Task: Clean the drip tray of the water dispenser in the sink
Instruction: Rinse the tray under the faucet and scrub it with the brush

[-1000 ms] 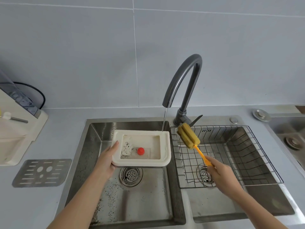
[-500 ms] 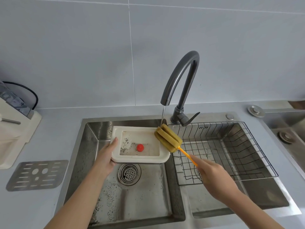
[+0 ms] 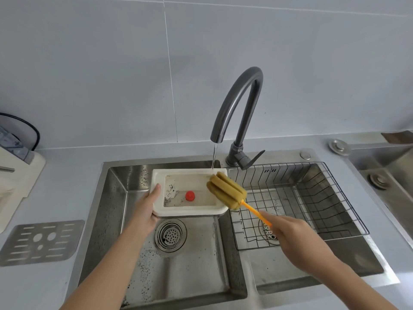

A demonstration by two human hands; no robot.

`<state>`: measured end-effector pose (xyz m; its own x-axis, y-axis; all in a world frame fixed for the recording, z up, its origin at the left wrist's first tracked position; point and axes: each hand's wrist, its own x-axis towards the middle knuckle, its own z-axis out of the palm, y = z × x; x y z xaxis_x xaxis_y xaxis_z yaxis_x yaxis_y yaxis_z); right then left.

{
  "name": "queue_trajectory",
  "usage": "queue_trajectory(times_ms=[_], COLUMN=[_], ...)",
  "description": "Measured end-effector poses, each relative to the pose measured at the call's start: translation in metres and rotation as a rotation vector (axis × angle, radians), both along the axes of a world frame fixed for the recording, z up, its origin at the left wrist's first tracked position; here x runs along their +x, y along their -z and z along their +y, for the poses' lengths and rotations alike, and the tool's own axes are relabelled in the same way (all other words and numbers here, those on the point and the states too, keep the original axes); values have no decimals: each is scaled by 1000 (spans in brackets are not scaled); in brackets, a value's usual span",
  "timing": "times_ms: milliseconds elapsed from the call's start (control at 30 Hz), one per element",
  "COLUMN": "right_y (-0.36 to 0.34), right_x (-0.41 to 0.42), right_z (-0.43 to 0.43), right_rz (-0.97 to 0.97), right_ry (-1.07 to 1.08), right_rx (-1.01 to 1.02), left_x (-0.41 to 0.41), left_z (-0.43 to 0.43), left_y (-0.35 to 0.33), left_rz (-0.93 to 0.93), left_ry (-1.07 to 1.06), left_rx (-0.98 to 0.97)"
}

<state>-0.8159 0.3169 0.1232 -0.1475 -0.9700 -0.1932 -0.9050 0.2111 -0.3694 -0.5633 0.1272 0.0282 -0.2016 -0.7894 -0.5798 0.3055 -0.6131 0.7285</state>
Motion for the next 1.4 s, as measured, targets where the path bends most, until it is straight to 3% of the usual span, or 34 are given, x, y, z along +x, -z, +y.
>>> queue_trajectory(times_ms=[600,1400], right_y=[-15,-9], right_x=[20,29], right_z=[-30,-37], right_rz=[367,401], right_ry=[-94,-131], right_rx=[89,142], left_x=[-38,-90], left_z=[12,17], left_y=[0,0], left_rz=[85,94], left_ry=[100,217], left_rx=[-4,17])
